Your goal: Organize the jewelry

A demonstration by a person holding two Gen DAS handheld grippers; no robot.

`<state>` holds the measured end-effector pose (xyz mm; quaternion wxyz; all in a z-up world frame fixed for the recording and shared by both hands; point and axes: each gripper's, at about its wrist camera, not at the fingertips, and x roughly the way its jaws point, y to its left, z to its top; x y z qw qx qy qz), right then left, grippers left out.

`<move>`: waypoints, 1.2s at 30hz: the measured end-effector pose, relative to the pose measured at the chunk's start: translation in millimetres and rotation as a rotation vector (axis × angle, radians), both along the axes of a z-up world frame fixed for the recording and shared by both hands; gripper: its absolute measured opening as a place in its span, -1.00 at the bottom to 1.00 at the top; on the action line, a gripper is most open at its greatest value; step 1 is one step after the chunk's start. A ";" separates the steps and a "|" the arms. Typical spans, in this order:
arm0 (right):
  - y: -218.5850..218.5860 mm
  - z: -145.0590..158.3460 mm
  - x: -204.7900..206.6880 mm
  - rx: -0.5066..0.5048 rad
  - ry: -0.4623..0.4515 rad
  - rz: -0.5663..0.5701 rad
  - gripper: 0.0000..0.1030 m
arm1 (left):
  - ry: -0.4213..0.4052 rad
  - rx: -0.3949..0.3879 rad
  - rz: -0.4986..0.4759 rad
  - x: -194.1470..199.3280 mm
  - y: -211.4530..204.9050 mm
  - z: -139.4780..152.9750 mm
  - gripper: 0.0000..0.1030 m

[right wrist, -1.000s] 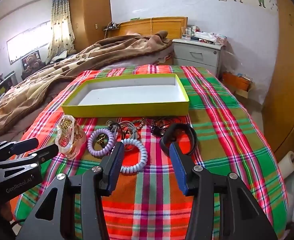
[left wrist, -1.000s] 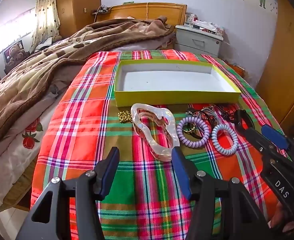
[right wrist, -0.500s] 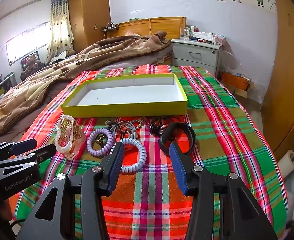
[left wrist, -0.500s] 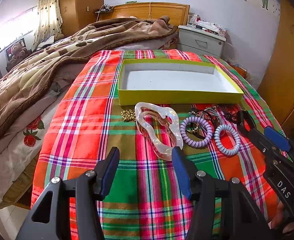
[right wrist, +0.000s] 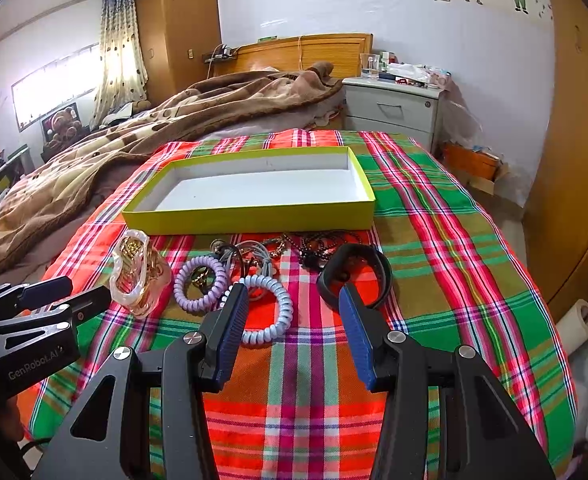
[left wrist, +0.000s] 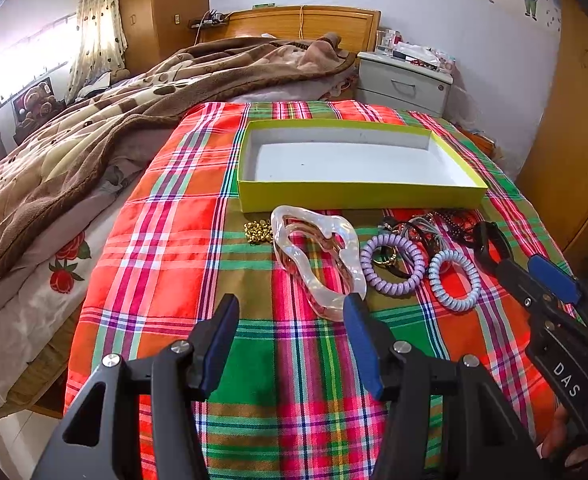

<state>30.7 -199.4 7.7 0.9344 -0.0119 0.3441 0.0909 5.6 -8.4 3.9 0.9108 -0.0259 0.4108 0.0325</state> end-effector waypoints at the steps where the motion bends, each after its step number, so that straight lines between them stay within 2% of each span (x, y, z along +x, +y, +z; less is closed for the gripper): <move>1: 0.1 -0.3 0.5 0.000 0.001 -0.001 -0.07 | 0.000 0.001 -0.001 0.0 0.0 0.0 0.09; 36: -1.9 -0.4 -1.5 0.002 0.002 -0.004 -0.07 | 0.001 -0.001 -0.005 0.3 0.5 -0.4 0.09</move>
